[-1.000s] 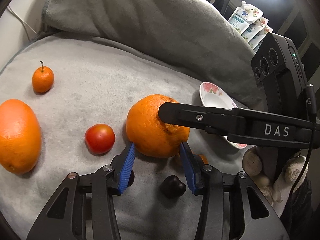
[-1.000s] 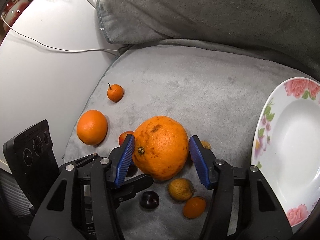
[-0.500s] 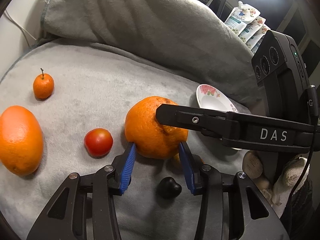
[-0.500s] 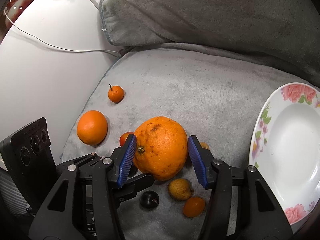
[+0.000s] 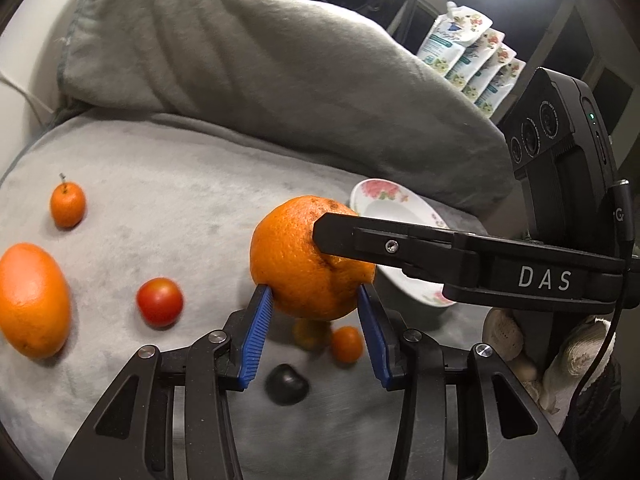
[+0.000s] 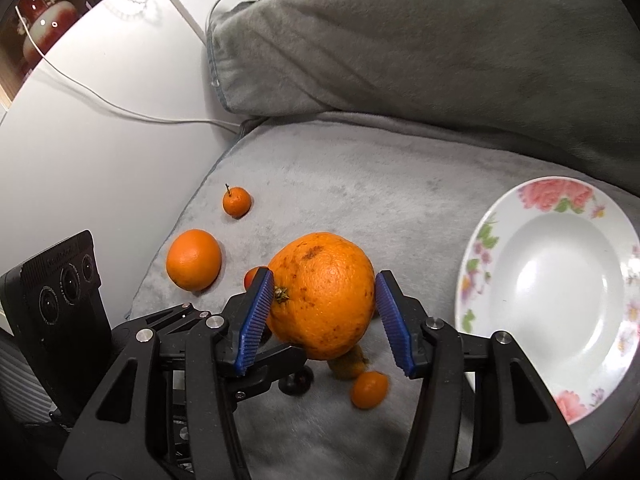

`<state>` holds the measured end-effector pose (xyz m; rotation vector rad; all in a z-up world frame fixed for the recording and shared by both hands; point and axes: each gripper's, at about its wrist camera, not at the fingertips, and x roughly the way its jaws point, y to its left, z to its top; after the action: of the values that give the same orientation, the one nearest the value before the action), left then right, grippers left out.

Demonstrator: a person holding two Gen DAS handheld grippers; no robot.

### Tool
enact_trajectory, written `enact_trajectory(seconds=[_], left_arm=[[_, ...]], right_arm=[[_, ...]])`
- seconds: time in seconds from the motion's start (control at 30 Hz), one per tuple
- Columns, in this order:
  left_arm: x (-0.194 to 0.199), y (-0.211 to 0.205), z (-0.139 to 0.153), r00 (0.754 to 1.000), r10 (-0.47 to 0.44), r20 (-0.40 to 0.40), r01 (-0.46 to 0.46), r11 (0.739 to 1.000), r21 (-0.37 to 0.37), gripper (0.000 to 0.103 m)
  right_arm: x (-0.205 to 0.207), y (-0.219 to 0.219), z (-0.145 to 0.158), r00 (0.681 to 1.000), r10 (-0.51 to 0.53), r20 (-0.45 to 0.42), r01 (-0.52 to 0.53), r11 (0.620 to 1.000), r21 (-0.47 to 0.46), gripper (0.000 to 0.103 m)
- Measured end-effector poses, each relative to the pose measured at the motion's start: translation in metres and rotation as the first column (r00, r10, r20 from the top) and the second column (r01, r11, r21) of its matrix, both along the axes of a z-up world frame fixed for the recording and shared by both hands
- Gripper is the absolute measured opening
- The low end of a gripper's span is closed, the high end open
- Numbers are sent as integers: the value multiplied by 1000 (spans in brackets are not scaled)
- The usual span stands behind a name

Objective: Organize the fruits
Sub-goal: 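Close the right tool on the large orange and lift it, then lower the large orange onto the floral plate and open the right tool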

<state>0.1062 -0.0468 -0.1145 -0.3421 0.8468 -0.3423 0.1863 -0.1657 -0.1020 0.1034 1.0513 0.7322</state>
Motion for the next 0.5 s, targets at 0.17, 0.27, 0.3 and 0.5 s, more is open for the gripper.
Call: enact_trajectory(seconds=[0.17, 0.27, 0.3, 0.5], left_arm=[[6, -18, 4, 999, -36, 12, 36, 999, -1, 43], [7, -31, 7, 998, -60, 15, 60, 998, 1, 43], [8, -34, 7, 998, -68, 16, 68, 998, 1, 43], [13, -57, 8, 994, -108, 15, 108, 994, 11, 43]], right_arm=[[-2, -23, 7, 999, -36, 13, 36, 999, 4, 56], [-4, -38, 11, 998, -62, 16, 62, 998, 6, 56], [-4, -43, 11, 997, -70, 16, 70, 998, 7, 56], [-4, -70, 11, 993, -116, 12, 115, 993, 15, 56]])
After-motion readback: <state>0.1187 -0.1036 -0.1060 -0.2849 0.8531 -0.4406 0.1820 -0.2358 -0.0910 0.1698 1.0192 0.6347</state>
